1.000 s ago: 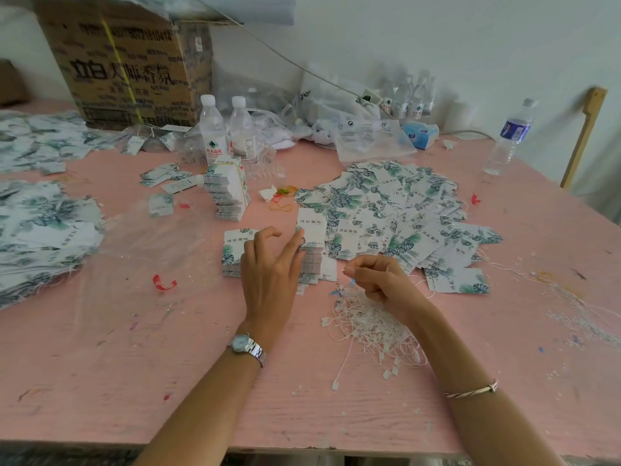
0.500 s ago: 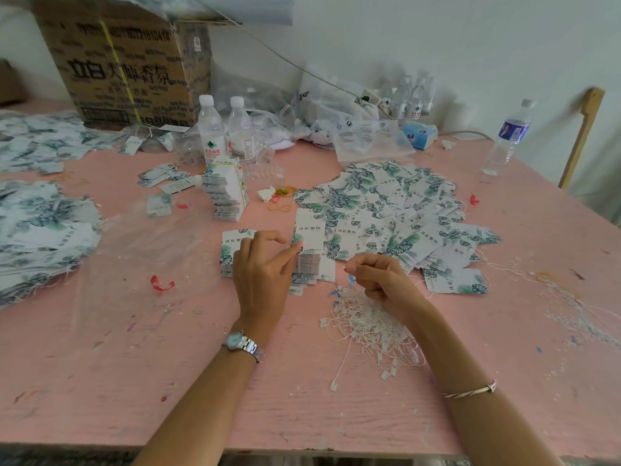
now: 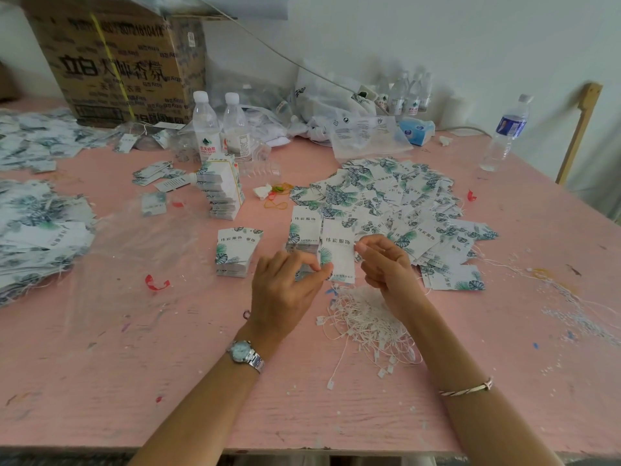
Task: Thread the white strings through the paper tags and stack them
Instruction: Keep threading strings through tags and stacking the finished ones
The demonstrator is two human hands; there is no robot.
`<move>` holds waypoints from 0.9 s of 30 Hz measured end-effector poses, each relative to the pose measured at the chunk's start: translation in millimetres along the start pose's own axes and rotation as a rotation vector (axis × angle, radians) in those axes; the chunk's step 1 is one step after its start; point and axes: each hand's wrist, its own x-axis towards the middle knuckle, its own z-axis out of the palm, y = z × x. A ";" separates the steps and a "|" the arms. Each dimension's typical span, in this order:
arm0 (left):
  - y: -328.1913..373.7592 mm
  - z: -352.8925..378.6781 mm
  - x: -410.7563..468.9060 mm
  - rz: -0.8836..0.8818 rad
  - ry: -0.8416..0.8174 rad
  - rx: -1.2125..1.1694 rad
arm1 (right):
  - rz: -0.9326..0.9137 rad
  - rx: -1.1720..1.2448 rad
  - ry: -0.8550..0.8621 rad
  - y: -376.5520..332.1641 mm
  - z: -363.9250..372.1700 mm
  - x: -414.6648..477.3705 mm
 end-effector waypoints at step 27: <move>7.7 10.2 -6.1 -0.581 -0.144 -0.506 | -0.236 -0.283 -0.131 12.1 10.1 -6.3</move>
